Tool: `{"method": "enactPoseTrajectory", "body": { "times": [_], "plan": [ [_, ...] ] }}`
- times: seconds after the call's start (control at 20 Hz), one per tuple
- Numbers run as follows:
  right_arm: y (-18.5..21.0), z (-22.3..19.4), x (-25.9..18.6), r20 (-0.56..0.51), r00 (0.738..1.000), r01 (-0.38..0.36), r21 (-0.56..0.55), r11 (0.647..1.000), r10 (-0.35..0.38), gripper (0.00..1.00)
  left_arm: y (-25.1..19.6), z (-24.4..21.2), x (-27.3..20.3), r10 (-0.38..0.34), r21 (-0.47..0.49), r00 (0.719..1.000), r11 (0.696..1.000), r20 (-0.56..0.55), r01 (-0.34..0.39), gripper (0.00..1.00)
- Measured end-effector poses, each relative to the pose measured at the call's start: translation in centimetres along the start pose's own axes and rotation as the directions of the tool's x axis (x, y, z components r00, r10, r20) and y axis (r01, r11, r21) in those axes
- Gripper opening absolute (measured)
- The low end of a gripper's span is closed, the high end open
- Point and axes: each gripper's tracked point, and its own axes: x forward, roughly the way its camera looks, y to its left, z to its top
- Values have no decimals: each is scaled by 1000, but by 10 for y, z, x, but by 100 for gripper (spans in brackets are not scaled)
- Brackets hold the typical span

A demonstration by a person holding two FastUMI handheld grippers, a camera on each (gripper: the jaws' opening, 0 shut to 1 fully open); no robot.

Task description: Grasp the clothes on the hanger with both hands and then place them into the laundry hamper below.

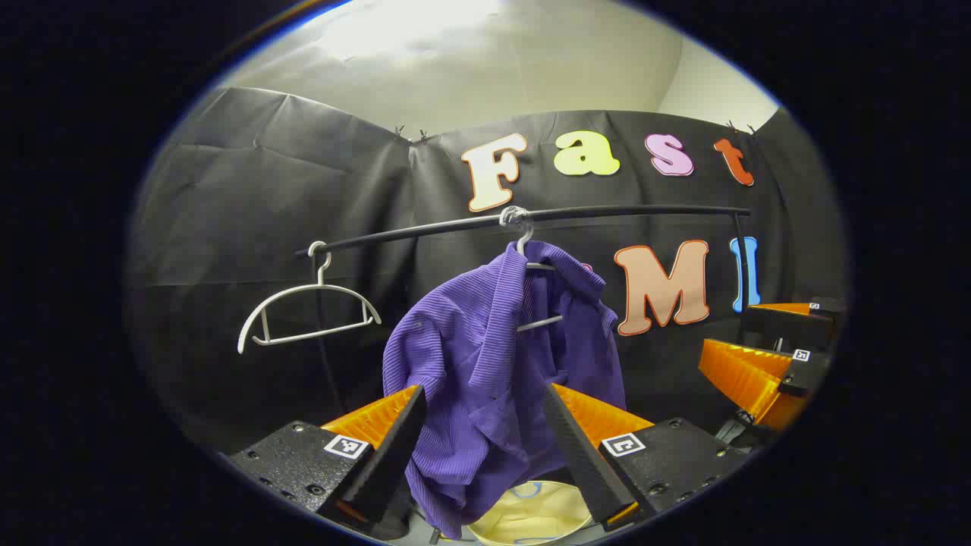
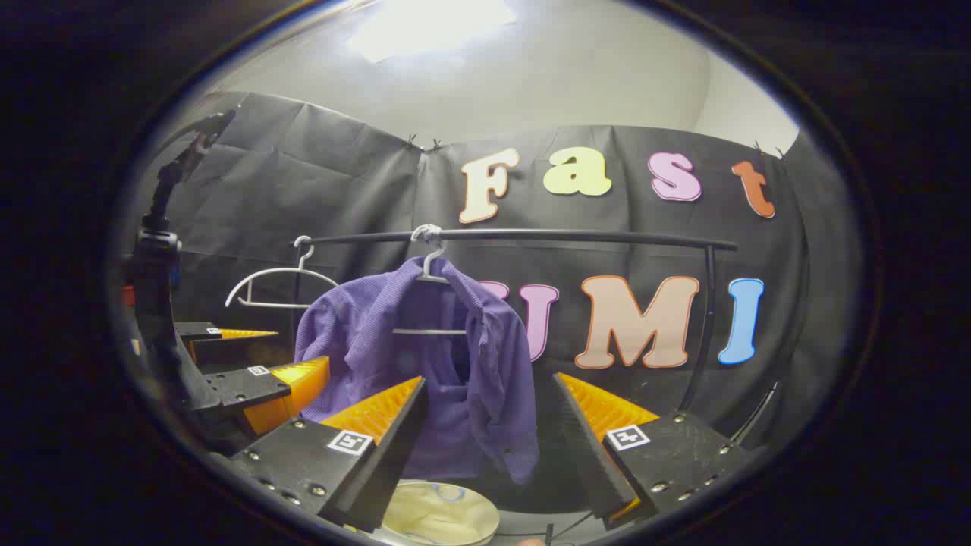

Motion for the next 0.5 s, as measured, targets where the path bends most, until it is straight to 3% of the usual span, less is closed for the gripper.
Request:
{"method": "enactPoseTrajectory", "body": {
  "times": [0.1,0.4,0.5],
  "plan": [
    [-1,-1,1,-1,1000,0,0,1000,0,99,0,-2,1,0,5,1000,1000,-8,0,95],
    [-2,-1,2,-7,1000,5,5,1000,-5,93,-5,-2,7,-10,17,1000,1000,-7,10,95],
    [-4,-1,3,-8,1000,12,1,1000,-12,96,-5,-2,11,-13,25,1000,1000,-7,13,95]
  ]
}}
